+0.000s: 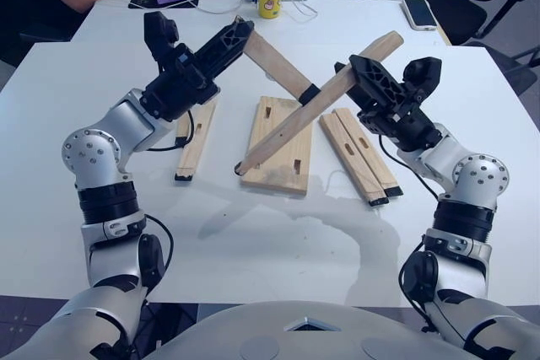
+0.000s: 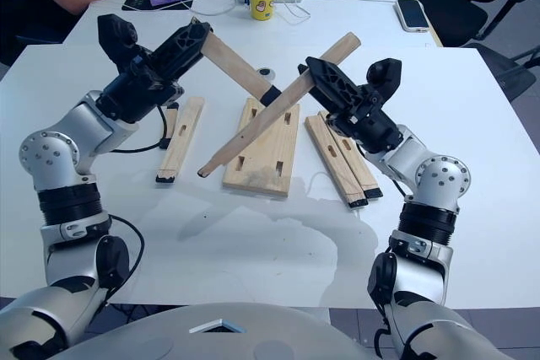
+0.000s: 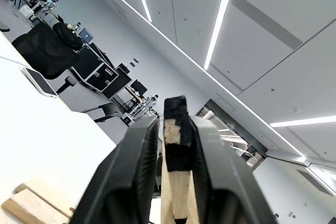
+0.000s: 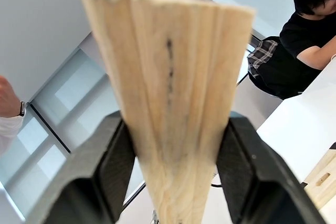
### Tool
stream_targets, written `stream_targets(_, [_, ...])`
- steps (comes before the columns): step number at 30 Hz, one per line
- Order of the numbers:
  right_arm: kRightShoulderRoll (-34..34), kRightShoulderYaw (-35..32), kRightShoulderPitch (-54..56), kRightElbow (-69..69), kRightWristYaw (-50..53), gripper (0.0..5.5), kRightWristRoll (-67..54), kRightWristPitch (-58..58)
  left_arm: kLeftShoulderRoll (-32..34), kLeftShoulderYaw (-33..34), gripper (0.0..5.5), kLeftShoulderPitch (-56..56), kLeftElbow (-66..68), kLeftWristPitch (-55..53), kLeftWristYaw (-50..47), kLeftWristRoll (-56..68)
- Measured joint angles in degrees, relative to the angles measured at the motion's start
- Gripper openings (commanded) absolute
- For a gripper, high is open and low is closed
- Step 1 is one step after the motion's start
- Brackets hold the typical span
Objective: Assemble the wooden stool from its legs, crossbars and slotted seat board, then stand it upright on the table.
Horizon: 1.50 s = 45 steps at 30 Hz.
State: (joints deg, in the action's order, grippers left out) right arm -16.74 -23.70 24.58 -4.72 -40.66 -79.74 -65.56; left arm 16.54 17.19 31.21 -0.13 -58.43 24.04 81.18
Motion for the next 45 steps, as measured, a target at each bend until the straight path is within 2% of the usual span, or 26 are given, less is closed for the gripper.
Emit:
stream_targets(7, [-0.18,0.17,-0.71,-0.08,-0.13,2.08,0.29,0.66,0.97,-0.15,2.42,-0.85,-0.83,-0.18,1.78,-0.23])
stream_targets(14, [-2.56,-0.56,-0.64,-1.94,-0.84,2.08,0.12,0.75,7.11,0.17,3.42,-5.01,-0.79,-1.48,7.41,-3.42])
stream_targets(16, [-3.09,-0.91,-0.57,-2.74,-1.42,2.08,-0.12,0.7,8.43,-0.64,3.75,-6.84,0.08,-1.23,10.24,-6.13])
stream_targets(19, [-5.7,-2.91,0.34,-5.06,-2.93,2.08,-0.72,0.41,10.59,-5.49,4.26,-10.32,-0.47,1.62,15.61,-14.16])
stream_targets(22, [-11.62,-5.95,2.91,-9.8,-5.2,2.08,-0.46,0.79,13.35,-14.61,4.27,-14.42,-4.68,9.26,20.9,-27.03])
stream_targets(25, [-16.81,-8.08,5.58,-15.8,-7.77,2.08,0.84,2.17,16.45,-26.91,4.27,-16.6,-8.72,21.02,26.08,-42.95])
stream_targets(31, [-21.25,-8.93,10.7,-26.2,-13.13,2.08,5.32,4.01,18.71,-44.31,4.27,-16.05,-6.12,45.51,31.64,-69.79])
stream_targets(35, [-21.56,-7.65,12.35,-27.67,-17.06,2.08,7.9,4.32,16.78,-49.36,4.27,-11.02,3.74,59.21,31.27,-82.4])
stream_targets(45, [-19.44,-5.68,12.43,-28.46,-20.91,2.08,12.05,4.23,9.57,-49.65,4.27,-8.42,13.09,67.2,30.07,-86.33])
